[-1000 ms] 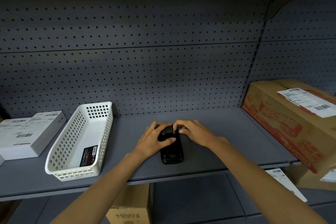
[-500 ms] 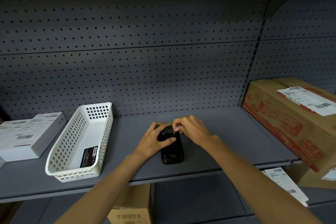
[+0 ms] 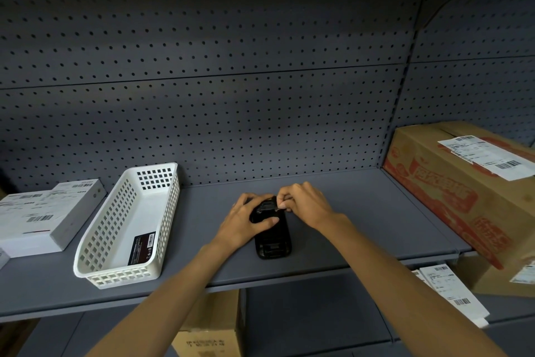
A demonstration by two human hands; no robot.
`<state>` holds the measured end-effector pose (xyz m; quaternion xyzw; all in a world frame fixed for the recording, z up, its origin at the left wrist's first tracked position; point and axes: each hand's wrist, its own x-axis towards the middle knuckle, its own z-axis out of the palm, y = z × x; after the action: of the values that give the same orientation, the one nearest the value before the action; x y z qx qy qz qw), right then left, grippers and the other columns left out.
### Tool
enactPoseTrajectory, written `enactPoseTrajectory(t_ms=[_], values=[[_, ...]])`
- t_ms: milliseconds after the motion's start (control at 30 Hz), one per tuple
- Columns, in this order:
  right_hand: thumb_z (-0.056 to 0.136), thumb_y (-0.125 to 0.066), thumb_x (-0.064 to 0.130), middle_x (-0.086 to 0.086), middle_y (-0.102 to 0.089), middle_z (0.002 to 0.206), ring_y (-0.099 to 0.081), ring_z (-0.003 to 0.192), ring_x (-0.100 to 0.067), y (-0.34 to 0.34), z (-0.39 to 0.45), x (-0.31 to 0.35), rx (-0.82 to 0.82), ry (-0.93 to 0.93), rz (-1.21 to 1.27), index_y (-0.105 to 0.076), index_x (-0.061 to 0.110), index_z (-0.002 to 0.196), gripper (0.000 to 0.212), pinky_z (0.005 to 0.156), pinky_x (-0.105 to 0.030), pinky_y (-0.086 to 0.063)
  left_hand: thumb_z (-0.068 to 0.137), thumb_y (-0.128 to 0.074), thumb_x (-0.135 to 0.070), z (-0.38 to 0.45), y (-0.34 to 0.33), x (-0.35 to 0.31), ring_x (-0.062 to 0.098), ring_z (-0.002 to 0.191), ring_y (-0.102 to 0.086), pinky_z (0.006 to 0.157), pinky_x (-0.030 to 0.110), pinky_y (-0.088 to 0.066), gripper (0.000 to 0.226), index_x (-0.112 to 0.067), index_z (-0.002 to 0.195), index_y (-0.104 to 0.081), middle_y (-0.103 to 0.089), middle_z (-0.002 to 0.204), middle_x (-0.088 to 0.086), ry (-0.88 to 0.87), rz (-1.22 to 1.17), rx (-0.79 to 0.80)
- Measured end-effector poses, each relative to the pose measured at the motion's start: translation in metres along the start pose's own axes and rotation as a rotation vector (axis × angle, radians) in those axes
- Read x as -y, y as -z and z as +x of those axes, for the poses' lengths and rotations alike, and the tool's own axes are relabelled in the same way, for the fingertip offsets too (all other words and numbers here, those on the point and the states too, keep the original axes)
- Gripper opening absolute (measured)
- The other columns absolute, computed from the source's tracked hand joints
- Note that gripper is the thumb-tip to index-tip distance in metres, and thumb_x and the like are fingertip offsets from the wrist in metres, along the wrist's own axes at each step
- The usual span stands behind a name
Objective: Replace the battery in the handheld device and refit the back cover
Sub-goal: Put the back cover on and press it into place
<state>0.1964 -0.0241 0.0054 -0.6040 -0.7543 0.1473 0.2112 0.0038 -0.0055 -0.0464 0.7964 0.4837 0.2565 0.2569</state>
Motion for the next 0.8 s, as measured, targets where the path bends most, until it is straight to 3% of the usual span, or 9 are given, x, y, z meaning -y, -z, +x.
enactPoseTrajectory(t_ms=[167, 400, 567, 700, 800], values=[[0.090, -0.065, 0.010, -0.004, -0.075, 0.090, -0.068, 0.085, -0.019, -0.003, -0.002, 0.006, -0.025, -0.047, -0.049, -0.071, 0.016, 0.088, 0.009, 0.071, -0.030, -0.051, 0.084, -0.066, -0.050, -0.001, 0.000, -0.001, 0.017, 0.122, -0.046, 0.104, 0.042, -0.044, 0.057, -0.045, 0.137, -0.045, -0.041, 0.122, -0.010, 0.022, 0.002, 0.001], [0.088, -0.052, -0.006, -0.012, -0.069, 0.094, -0.067, 0.085, -0.030, -0.015, -0.009, 0.023, -0.082, -0.118, -0.241, -0.060, 0.014, 0.087, 0.021, 0.067, -0.035, -0.049, 0.080, -0.063, -0.059, -0.003, -0.001, -0.004, 0.018, 0.124, -0.046, 0.102, 0.043, -0.047, 0.061, -0.048, 0.137, -0.044, -0.042, 0.127, -0.011, 0.051, 0.010, -0.001], [0.090, -0.055, 0.000, -0.009, -0.070, 0.099, -0.068, 0.089, -0.028, -0.013, -0.013, 0.027, -0.089, -0.161, -0.261, -0.065, 0.013, 0.098, 0.018, 0.071, -0.036, -0.051, 0.068, -0.049, -0.077, -0.005, 0.001, -0.008, 0.017, 0.124, -0.046, 0.101, 0.044, -0.047, 0.072, -0.054, 0.135, -0.042, -0.042, 0.128, -0.014, 0.078, 0.020, -0.001], [0.096, -0.055, 0.014, -0.005, -0.071, 0.101, -0.068, 0.094, -0.026, -0.007, -0.018, 0.027, -0.106, -0.150, -0.214, -0.063, 0.020, 0.103, 0.012, 0.068, -0.033, -0.046, 0.072, -0.045, -0.078, -0.008, -0.001, -0.007, 0.016, 0.124, -0.048, 0.102, 0.043, -0.047, 0.069, -0.051, 0.136, -0.041, -0.044, 0.131, -0.013, 0.067, 0.045, -0.014], [0.098, -0.055, 0.023, 0.001, -0.071, 0.110, -0.066, 0.102, -0.023, -0.004, -0.023, 0.029, -0.110, -0.109, -0.132, -0.058, 0.023, 0.112, 0.015, 0.074, -0.034, -0.049, 0.080, -0.039, -0.075, -0.009, -0.003, -0.004, 0.016, 0.126, -0.048, 0.106, 0.045, -0.042, 0.065, -0.044, 0.137, -0.044, -0.047, 0.135, -0.011, 0.041, 0.041, -0.011]])
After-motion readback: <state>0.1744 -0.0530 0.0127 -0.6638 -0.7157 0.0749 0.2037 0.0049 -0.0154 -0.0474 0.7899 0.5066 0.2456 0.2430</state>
